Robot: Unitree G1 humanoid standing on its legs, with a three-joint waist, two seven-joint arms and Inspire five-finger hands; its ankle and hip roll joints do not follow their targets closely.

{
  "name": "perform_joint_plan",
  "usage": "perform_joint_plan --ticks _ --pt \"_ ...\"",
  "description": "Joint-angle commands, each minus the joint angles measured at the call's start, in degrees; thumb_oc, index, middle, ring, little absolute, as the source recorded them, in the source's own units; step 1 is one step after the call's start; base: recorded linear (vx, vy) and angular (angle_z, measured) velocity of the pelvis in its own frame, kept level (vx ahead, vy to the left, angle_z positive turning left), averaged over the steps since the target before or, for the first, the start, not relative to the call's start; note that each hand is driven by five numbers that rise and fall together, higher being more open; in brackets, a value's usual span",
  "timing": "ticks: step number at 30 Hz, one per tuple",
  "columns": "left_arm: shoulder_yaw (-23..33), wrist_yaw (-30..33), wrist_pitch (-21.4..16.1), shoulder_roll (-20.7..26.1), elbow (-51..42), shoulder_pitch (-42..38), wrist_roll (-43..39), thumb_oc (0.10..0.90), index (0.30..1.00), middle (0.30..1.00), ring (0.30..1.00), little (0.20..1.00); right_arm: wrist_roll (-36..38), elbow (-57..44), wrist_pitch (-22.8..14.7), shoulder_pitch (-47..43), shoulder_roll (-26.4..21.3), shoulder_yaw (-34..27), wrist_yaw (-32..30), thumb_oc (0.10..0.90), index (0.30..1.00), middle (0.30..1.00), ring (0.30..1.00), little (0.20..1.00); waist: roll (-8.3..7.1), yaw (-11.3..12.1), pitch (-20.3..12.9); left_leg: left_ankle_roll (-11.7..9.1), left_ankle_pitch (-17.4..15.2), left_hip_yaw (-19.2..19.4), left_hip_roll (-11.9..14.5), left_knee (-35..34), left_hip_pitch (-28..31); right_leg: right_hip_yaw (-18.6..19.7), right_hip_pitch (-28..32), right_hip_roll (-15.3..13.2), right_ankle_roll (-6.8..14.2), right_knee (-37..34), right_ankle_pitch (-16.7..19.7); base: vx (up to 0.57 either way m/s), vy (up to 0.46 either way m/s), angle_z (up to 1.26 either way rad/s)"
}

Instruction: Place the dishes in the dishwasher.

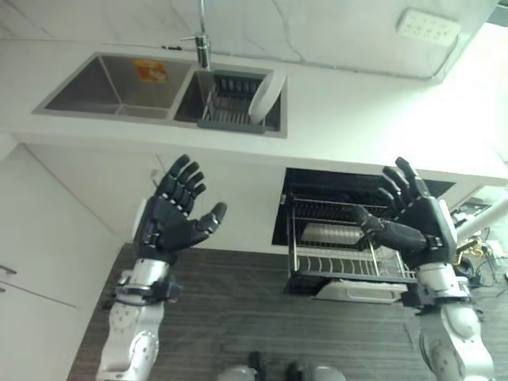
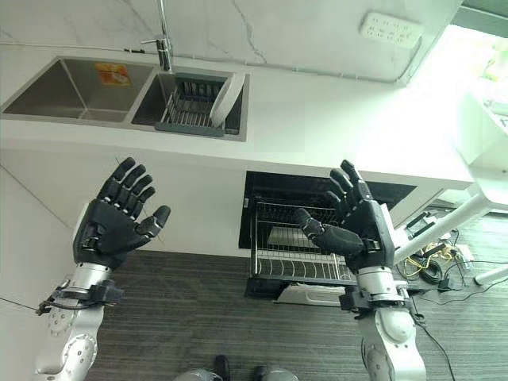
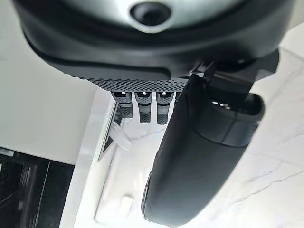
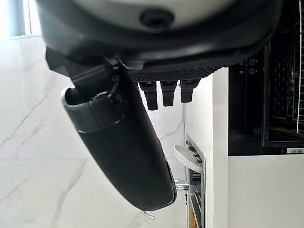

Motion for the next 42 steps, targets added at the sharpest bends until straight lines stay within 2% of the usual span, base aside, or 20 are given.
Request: perform_joint_plan --ticks 1,7,9,10,11,13,14,15,17,18,21,26,27,30,33,36,37,38,39,42 --pt "1.4 -1.9 -6.4 1.1 -7.6 -4.1 3.2 0.800 0.900 0.900 0.900 0.900 2.3 0.1 -8.1 -5.0 -2.1 -2.4 0.6 0.800 0.900 0.900 0.900 0.900 0.13 0.0 -3.4 -5.1 -4.8 -3.1 5.5 4.8 -1.0 -1.3 2.9 -2.4 3.1 -6.6 2.3 0.13 -0.098 -0.02" --pt "0.1 -1.8 -6.1 0.6 -8.4 -4.7 1.7 0.800 0.900 0.900 0.900 0.900 0.3 -0.1 -7.0 -7.0 -2.1 -0.4 -1.8 0.800 0.900 0.900 0.900 0.900 0.83 0.3 -4.5 -5.4 -4.3 -1.6 4.6 4.8 0.7 -1.2 3.8 -2.8 1.5 -6.6 0.6 0.19 -0.131 -0.10" --pt "-0.5 -3.8 -6.5 0.2 -9.2 -5.0 0.0 0.800 0.900 0.900 0.900 0.900 -0.8 -0.4 -7.0 -6.2 -2.6 -1.2 -2.6 0.800 0.900 0.900 0.900 0.900 -1.55 -0.4 -3.2 -6.3 -1.0 2.0 2.9 5.8 4.2 -1.3 5.3 -5.4 -0.1 -6.6 0.2 0.28 -0.217 0.00" --pt "-1.2 -4.4 -7.3 -0.2 -10.2 -5.0 -0.6 0.800 0.900 0.900 0.900 0.900 -1.5 -0.2 -7.6 -5.5 -2.8 -2.2 -2.8 0.800 0.900 0.900 0.900 0.900 -2.06 -0.9 -2.1 -8.7 2.7 3.6 5.7 13.6 1.2 -2.9 6.1 -6.3 -1.0 -6.6 0.3 0.11 -0.084 0.03" --pt "-1.3 -4.6 -7.3 -0.4 -10.7 -5.2 -0.9 0.800 0.900 0.900 0.900 0.900 -1.7 -0.1 -7.5 -5.7 -3.0 -2.8 -2.9 0.800 0.900 0.900 0.900 0.900 -2.22 -1.5 -1.7 -9.2 4.0 5.6 8.8 14.2 0.0 -3.2 6.2 -6.6 -1.0 -6.6 0.5 0.10 -0.001 0.39" --pt "-1.6 -4.3 -7.7 -0.6 -10.7 -5.1 -1.0 0.800 0.900 0.900 0.900 0.900 -1.7 0.1 -6.9 -6.5 -3.3 -3.1 -3.0 0.800 0.900 0.900 0.900 0.900 -1.94 -1.9 -1.4 -8.9 4.3 7.1 10.8 9.5 0.7 -2.3 6.2 -6.7 -0.6 -6.6 0.4 0.17 0.199 0.75" --pt "-1.3 -3.3 -8.6 -0.1 -11.1 -3.8 -1.4 0.800 0.900 0.900 0.900 0.900 -1.1 -0.1 -6.6 -6.6 -3.8 -3.1 -2.4 0.800 0.900 0.900 0.900 0.900 -0.29 -1.7 -1.1 -9.7 4.4 4.8 14.0 4.8 -0.5 -0.9 6.5 -5.4 0.2 -6.6 -0.5 0.23 0.375 0.19" --pt "-1.1 -2.5 -9.2 0.1 -11.3 -3.3 -1.5 0.800 0.900 0.900 0.900 0.900 -0.7 -0.3 -6.4 -6.5 -4.2 -3.2 -1.7 0.800 0.900 0.900 0.900 0.900 0.49 -1.6 -1.3 -10.4 4.0 3.0 15.7 4.8 -2.5 0.0 6.4 -4.8 0.4 -6.6 -1.0 0.27 0.488 -0.51" --pt "0.0 -1.0 -11.1 -0.3 -11.5 -1.4 -0.8 0.800 0.900 0.900 0.900 0.900 1.4 -1.0 -6.1 -5.1 -4.7 -4.3 1.0 0.800 0.900 0.900 0.900 0.900 2.17 -0.7 -2.2 -12.7 6.2 -3.7 19.7 4.8 -8.8 2.8 6.4 -3.4 0.9 -6.6 -2.5 0.35 0.484 -0.92" --pt "0.3 -0.6 -12.5 -0.8 -11.0 -0.6 0.3 0.800 0.900 0.900 0.900 0.900 2.9 -1.1 -6.3 -4.8 -5.1 -4.7 1.1 0.800 0.900 0.900 0.900 0.900 2.52 -0.6 -2.4 -12.9 5.9 -4.5 20.0 4.8 -9.2 3.5 6.8 -3.7 1.1 -6.6 -2.9 0.37 0.439 -1.08" --pt "1.6 -0.9 -13.7 0.0 -11.1 -0.2 1.0 0.800 0.900 0.900 0.900 0.900 4.4 -2.2 -7.0 -3.8 -4.5 -5.5 -0.4 0.800 0.900 0.900 0.900 0.900 2.79 -0.4 -3.1 -12.3 3.0 -4.1 18.5 4.8 -7.6 3.0 7.5 -7.0 3.2 -6.6 -2.2 0.31 0.436 -1.03" --pt "2.2 -1.3 -12.2 1.2 -12.3 -2.9 0.6 0.800 0.900 0.900 0.900 0.900 2.6 -4.9 -7.8 -2.8 -2.1 -4.9 -2.2 0.800 0.900 0.900 0.900 0.900 2.31 0.4 -3.5 -10.2 0.8 -4.5 14.3 4.8 -6.1 1.9 9.0 -11.3 6.8 -6.6 -0.6 0.21 0.329 0.01" --pt "2.0 -1.4 -11.9 1.4 -12.2 -3.5 0.7 0.800 0.900 0.900 0.900 0.900 2.2 -4.8 -8.1 -3.1 -1.8 -4.5 -2.6 0.800 0.900 0.900 0.900 0.900 2.22 0.6 -3.6 -9.7 0.5 -4.6 13.5 4.8 -5.9 1.6 9.3 -11.9 7.2 -6.6 0.1 0.23 0.335 0.38" --pt "1.8 -2.8 -11.5 2.3 -12.9 -5.4 2.3 0.800 0.900 0.900 0.900 0.900 0.7 -4.4 -8.6 -4.6 -0.9 -3.2 -4.1 0.800 0.900 0.900 0.900 0.900 2.08 2.2 -4.1 -6.4 -1.5 -6.7 9.7 4.8 -4.8 1.3 11.0 -13.4 7.5 -6.6 6.3 0.29 0.403 0.35" --pt "1.9 -3.4 -11.4 2.7 -14.0 -6.2 3.0 0.800 0.900 0.900 0.900 0.900 0.3 -4.4 -8.6 -4.6 -0.1 -3.0 -4.5 0.800 0.900 0.900 0.900 0.900 1.88 2.8 -4.2 -4.7 -2.3 -7.9 7.4 4.8 -4.4 2.4 10.2 -14.1 7.3 -2.5 8.9 0.14 0.235 0.13" --pt "2.1 -3.2 -11.4 2.8 -14.8 -6.6 3.1 0.800 0.900 0.900 0.900 0.900 0.2 -4.2 -8.8 -4.3 0.6 -2.4 -4.0 0.800 0.900 0.900 0.900 0.900 1.87 3.3 -4.3 -3.5 -2.9 -8.7 5.8 4.8 -3.8 2.2 9.0 -14.2 7.0 3.3 10.8 0.09 0.177 0.14" --pt "2.3 -2.4 -11.6 2.3 -15.3 -6.3 4.0 0.800 0.900 0.900 0.900 0.900 0.3 -4.3 -8.4 -4.6 0.9 -1.4 -3.2 0.800 0.900 0.900 0.900 0.900 2.09 3.8 -4.1 -2.9 -3.4 -8.7 5.3 4.8 -3.0 0.8 7.5 -14.0 6.5 8.8 11.4 0.08 0.181 0.09" --pt "2.3 -2.2 -11.6 2.2 -15.4 -6.3 4.3 0.800 0.900 0.900 0.900 0.900 0.3 -4.3 -8.3 -4.6 0.9 -1.3 -3.2 0.800 0.900 0.900 0.900 0.900 2.05 3.9 -4.0 -2.9 -3.4 -8.6 5.3 4.8 -2.9 0.9 7.2 -14.1 6.5 9.3 11.3 0.10 0.164 -0.19" --pt "2.4 -1.2 -11.8 2.5 -15.7 -6.2 4.8 0.800 0.900 0.900 0.900 0.900 0.5 -4.0 -7.7 -5.5 0.3 -0.6 -2.9 0.800 0.900 0.900 0.900 0.900 1.91 4.2 -3.8 -2.7 -3.6 -8.2 4.9 4.8 -2.8 -0.2 6.5 -11.1 5.7 8.2 8.1 0.07 0.044 -0.44" --pt "2.6 -1.0 -11.5 2.4 -15.7 -6.1 4.2 0.800 0.900 0.900 0.900 0.900 0.9 -3.7 -7.6 -6.3 -0.8 -0.7 -3.7 0.800 0.900 0.900 0.900 0.900 1.34 4.0 -3.8 -3.0 -3.4 -8.0 4.1 4.8 -2.8 -2.5 6.4 -6.5 4.8 1.5 5.4 0.10 -0.027 -0.26"
